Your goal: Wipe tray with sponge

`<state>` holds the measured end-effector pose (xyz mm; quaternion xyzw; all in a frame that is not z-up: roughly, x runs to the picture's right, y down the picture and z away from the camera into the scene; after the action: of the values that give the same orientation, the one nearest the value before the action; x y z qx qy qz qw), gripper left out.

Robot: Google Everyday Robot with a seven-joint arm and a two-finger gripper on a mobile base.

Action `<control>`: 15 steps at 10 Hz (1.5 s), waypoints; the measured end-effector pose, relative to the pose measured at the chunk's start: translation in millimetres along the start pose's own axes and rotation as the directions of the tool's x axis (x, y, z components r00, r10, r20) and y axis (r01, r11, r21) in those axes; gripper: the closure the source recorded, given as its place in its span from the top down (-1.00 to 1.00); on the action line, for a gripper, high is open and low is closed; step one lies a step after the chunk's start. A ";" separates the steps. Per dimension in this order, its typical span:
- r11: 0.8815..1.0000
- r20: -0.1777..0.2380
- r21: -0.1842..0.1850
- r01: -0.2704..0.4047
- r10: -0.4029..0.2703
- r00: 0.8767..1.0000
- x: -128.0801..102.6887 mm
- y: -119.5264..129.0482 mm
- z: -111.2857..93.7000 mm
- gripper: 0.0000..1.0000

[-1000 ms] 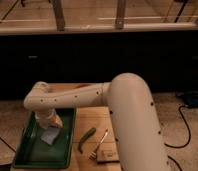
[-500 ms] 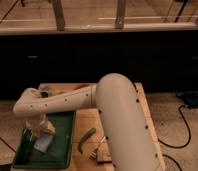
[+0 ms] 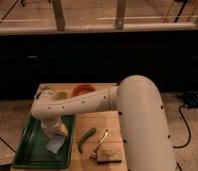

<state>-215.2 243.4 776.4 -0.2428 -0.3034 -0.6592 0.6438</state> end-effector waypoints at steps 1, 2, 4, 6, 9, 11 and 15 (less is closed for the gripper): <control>1.000 -0.005 0.002 -0.007 0.007 1.000 6.3 3.4 -1.5 -0.93; 1.000 -0.009 0.006 -0.013 0.013 1.000 12.1 0.7 -2.5 -0.93; 1.000 -0.018 0.010 -0.021 0.021 1.000 21.8 -10.7 -3.6 -0.93; 1.000 -0.020 0.008 -0.030 0.030 0.999 23.1 -8.3 -3.7 -0.93; 1.000 -0.019 0.006 -0.028 0.028 0.999 22.3 -8.9 -3.4 -0.93; 1.000 -0.019 0.006 -0.029 0.029 0.999 22.5 -8.5 -3.3 -0.93; 1.000 -0.019 0.006 -0.027 0.027 0.999 22.1 -9.3 -3.3 -0.93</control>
<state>-225.4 225.4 789.1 -0.2388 -0.2958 -0.6518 0.6562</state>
